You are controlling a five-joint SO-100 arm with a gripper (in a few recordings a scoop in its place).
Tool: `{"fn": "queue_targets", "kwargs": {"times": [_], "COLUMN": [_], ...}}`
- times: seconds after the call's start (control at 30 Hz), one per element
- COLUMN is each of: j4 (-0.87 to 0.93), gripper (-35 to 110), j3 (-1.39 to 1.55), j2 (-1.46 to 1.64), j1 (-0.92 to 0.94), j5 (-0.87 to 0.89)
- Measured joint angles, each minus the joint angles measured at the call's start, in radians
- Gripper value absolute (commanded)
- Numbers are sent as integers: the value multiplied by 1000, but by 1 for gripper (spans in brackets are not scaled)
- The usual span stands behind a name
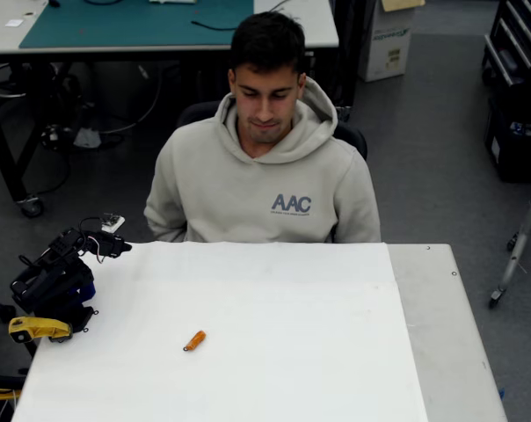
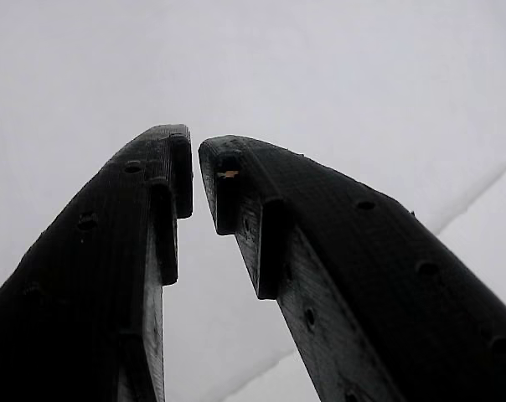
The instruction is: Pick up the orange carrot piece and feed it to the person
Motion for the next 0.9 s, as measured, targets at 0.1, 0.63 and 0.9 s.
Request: {"fn": "queue_targets", "kwargs": {"times": [0.1,0.63,0.9], "j4": [0,0,0], "gripper": [-2,-2,-3], "j3": [0,0,0], "j2": [0,0,0], "j1": [2,-9,2], "j5": [0,0,0]}}
